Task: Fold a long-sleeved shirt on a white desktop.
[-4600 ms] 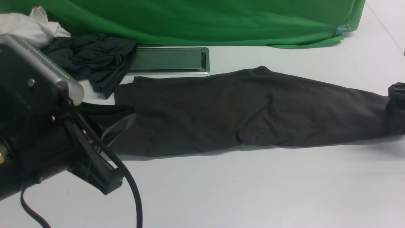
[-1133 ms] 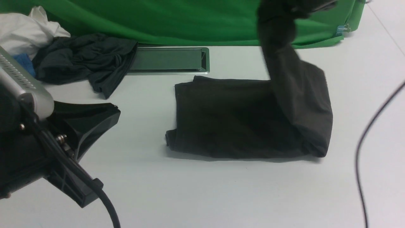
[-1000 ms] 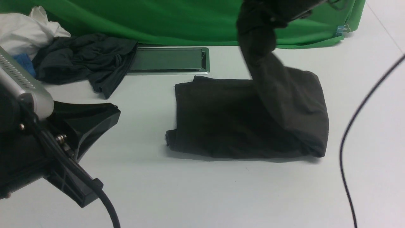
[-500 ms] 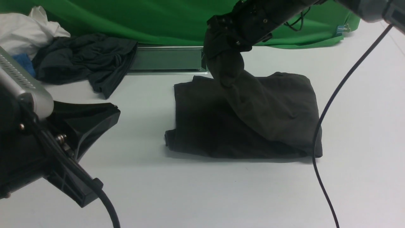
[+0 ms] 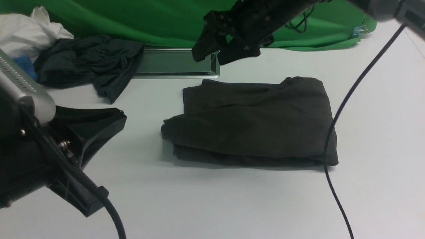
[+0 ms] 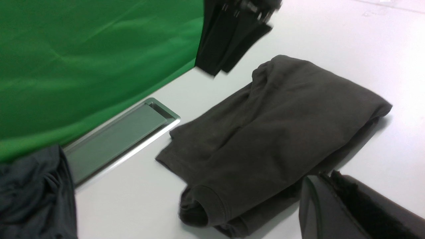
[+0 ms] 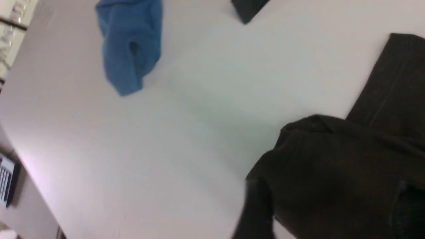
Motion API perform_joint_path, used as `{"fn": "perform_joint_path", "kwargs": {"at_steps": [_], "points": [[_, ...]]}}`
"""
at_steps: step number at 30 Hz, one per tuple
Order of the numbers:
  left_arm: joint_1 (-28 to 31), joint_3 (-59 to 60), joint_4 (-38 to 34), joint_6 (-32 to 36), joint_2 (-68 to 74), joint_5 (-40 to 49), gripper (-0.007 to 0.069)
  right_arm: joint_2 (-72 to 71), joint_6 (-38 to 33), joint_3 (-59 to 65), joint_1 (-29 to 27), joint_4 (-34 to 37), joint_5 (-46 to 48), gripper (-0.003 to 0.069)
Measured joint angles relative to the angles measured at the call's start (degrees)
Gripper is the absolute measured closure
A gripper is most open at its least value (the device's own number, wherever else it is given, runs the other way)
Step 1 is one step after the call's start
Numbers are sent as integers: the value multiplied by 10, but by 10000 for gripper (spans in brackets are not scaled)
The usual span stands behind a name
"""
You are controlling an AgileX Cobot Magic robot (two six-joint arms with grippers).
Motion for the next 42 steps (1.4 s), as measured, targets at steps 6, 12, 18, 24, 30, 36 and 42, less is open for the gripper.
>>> {"fn": "perform_joint_path", "kwargs": {"at_steps": [6, 12, 18, 24, 30, 36, 42], "points": [[0, -14, -1, -18, 25, 7, 606, -65, -6, 0, -16, -142, 6, 446], [0, -105, -1, -31, 142, 34, 606, -139, 53, 142, -41, -413, 4, 632], [2, -188, 8, -32, 337, 14, 606, -93, 60, 252, -117, -378, -109, 641], [30, -226, 39, -30, 506, -8, 606, -13, 26, 262, -145, -331, -202, 641], [90, -230, 42, -36, 624, -1, 606, 64, 9, 254, -146, -312, -267, 641], [101, -230, 40, -40, 637, 23, 606, 98, -13, 203, -147, -265, -286, 641], [101, -230, 39, -40, 571, 43, 606, 88, -27, 166, -147, -271, -219, 641]]}}
